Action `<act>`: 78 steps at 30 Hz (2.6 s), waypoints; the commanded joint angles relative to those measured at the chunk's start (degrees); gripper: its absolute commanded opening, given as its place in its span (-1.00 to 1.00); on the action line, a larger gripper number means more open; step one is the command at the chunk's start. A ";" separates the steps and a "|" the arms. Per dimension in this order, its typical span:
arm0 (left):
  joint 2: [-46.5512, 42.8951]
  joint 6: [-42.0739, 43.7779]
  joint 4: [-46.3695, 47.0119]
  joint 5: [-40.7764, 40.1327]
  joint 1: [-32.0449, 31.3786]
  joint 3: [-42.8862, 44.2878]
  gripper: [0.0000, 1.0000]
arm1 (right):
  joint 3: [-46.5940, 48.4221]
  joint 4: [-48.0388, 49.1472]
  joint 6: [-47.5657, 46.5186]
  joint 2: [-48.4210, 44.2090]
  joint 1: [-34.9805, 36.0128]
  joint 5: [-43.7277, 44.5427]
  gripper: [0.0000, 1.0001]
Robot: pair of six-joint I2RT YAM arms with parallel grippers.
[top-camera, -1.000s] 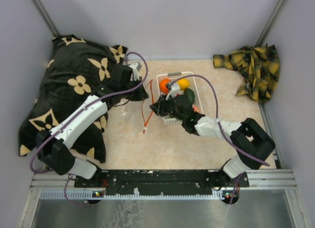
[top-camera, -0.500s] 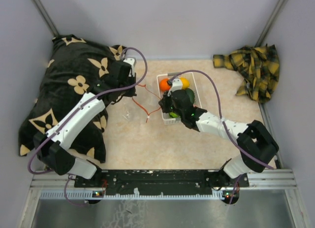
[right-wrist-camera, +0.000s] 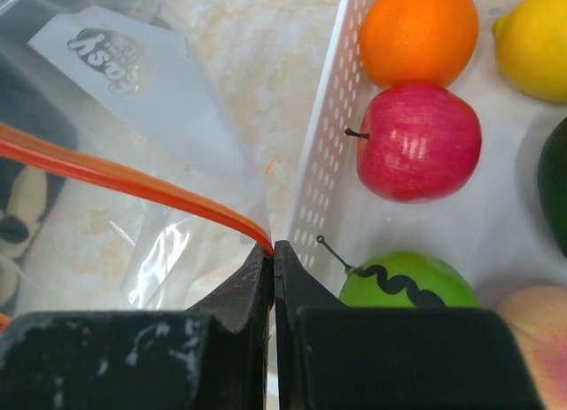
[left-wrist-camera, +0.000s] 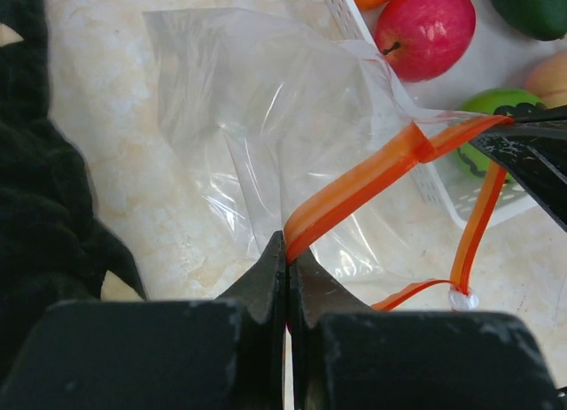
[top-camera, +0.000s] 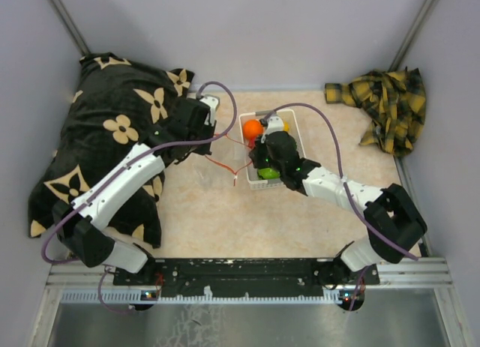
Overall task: Place the food in the zip-top bag and seal the zipper
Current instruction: Open the zipper of the food storage bag, then pick up the fake fruit from the bin.
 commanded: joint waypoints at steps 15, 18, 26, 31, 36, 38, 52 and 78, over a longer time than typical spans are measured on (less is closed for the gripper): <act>3.55 -5.80 4.49 7.99 -0.27 -4.34 -1.00 | 1.09 0.02 -7.85 -4.25 -0.76 -9.58 -0.14; 3.55 -5.85 4.84 8.15 -0.25 -4.73 -1.00 | 1.33 -1.53 -9.49 -5.45 -0.95 -10.07 0.03; 3.82 -5.89 5.04 8.25 -0.25 -4.93 -1.00 | -0.99 0.23 -13.49 -9.93 -6.70 -15.18 0.45; 3.98 -5.96 5.14 9.16 -0.25 -5.01 -1.00 | 0.16 -1.33 -16.77 -7.36 -11.16 -11.67 0.51; 4.25 -5.99 5.16 9.60 -0.25 -5.02 -1.00 | 5.82 -6.09 -23.23 -0.10 -11.57 -3.73 0.54; 4.26 -5.99 5.12 9.49 -0.25 -5.00 -1.00 | 7.94 -7.27 -24.98 2.96 -11.58 -0.53 0.56; 4.25 -5.93 5.15 9.95 -0.25 -5.11 -1.00 | 13.42 -2.39 -37.48 15.97 -11.62 -12.05 0.95; 4.61 -6.05 5.11 10.64 -0.25 -5.02 -1.00 | 15.46 1.23 -37.88 20.81 -12.19 -14.45 0.64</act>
